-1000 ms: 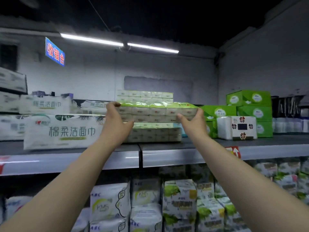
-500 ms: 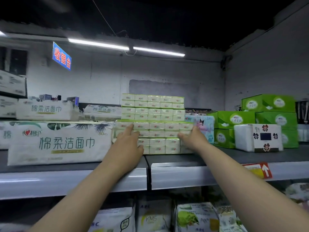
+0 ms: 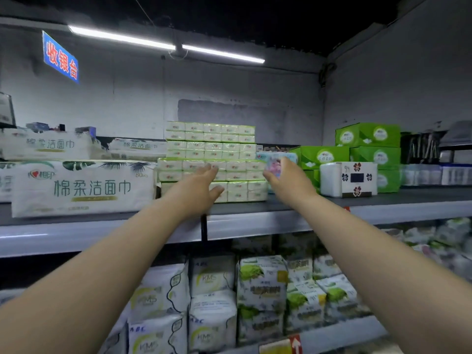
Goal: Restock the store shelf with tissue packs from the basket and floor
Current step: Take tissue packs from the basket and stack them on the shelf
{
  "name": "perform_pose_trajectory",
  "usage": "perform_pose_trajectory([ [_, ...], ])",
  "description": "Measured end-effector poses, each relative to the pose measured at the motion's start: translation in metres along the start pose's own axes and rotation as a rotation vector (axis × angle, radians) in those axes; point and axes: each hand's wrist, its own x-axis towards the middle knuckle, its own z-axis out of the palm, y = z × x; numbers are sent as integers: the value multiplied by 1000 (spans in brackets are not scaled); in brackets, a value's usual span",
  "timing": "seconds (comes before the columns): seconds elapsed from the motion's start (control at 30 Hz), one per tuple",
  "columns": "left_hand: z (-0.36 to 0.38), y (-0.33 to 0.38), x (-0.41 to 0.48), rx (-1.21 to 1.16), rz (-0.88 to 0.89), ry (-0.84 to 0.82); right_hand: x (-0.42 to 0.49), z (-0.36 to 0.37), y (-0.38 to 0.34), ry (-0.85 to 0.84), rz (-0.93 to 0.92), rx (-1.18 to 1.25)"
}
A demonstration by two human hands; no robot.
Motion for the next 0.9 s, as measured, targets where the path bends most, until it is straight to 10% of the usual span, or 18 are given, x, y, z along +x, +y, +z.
perform_pose_trajectory([
  [0.3, 64, 150, -51, 84, 301, -160, -143, -85, 97, -258, -56, -458],
  [0.9, 333, 418, -218, 21, 794, -789, -485, -148, 352, -620, 643, -544],
])
